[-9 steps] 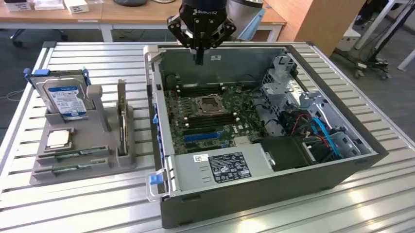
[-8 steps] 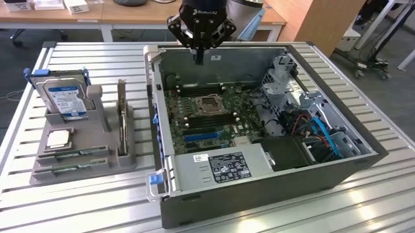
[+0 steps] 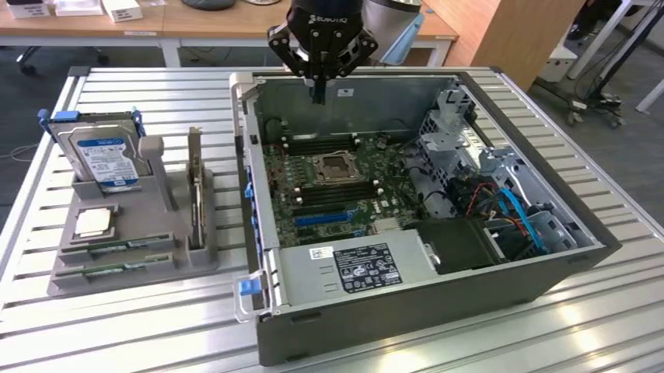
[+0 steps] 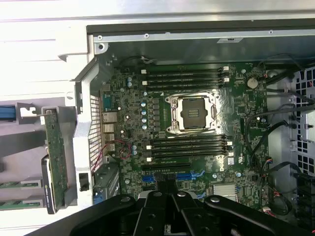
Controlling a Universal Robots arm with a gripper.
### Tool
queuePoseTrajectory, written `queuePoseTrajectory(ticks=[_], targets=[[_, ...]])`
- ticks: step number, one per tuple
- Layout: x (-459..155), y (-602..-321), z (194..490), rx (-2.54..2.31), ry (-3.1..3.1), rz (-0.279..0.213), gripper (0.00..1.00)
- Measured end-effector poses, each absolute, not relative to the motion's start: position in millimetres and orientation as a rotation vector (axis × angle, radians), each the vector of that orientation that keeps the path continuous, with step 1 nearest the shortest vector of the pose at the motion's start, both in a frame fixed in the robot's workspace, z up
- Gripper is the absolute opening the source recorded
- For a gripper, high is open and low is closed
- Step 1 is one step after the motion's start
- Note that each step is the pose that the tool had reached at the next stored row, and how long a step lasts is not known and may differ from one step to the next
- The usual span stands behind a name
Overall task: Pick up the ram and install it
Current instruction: 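Reach for the ram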
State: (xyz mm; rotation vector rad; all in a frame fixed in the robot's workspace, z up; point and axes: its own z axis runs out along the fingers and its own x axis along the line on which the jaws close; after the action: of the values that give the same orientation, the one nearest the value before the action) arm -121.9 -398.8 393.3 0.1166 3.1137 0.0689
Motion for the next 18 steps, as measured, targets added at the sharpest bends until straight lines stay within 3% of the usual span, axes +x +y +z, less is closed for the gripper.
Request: queuePoseTrajectory(ticks=[18], targets=[[-155.3, -398.8, 393.0, 0.116, 3.113, 0.069, 0.1]])
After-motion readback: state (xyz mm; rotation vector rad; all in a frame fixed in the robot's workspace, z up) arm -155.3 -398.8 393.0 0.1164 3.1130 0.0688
